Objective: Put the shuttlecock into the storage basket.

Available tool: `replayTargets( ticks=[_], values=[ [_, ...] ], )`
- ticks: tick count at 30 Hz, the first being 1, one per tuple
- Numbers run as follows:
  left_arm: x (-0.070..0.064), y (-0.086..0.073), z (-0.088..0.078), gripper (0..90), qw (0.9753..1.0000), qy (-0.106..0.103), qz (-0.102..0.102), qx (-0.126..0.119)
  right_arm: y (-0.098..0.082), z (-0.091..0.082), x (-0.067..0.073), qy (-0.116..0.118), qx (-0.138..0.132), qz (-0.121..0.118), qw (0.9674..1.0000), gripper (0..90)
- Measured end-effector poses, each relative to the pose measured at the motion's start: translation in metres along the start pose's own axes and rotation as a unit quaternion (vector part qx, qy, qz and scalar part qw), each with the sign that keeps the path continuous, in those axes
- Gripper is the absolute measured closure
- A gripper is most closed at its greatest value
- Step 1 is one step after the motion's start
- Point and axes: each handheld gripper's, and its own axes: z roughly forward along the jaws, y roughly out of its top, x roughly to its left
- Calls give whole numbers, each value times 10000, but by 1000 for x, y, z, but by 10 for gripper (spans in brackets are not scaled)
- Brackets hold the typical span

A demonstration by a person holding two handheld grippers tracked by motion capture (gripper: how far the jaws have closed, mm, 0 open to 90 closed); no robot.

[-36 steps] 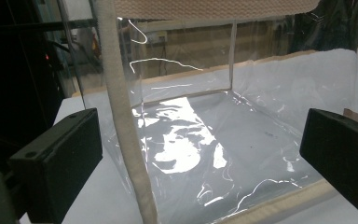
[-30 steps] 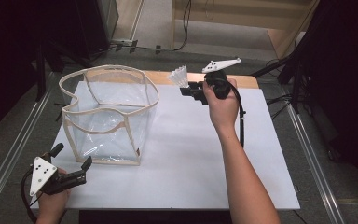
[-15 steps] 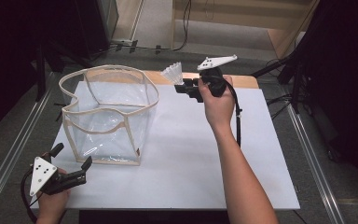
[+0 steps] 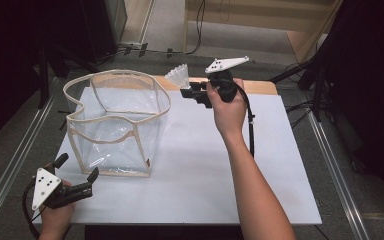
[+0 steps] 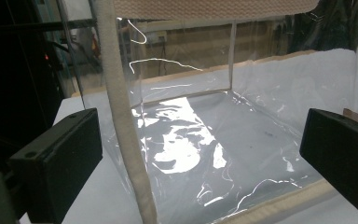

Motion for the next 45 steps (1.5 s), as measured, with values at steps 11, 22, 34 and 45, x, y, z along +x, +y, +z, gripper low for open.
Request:
replayTargets(
  ticks=[11,22,34,45],
  values=[
    [0,0,0,0,10000,-2,8,9,6,5,7,92,-50,-28,9999,628],
    [0,0,0,0,10000,-5,3,3,11,11,14,193,-93,-75,9997,628],
    [0,0,0,0,10000,-4,9,10,13,18,20,296,-109,-107,9994,628],
    [0,0,0,0,10000,-5,5,6,14,25,25,405,-120,-102,9991,628]
  ],
)
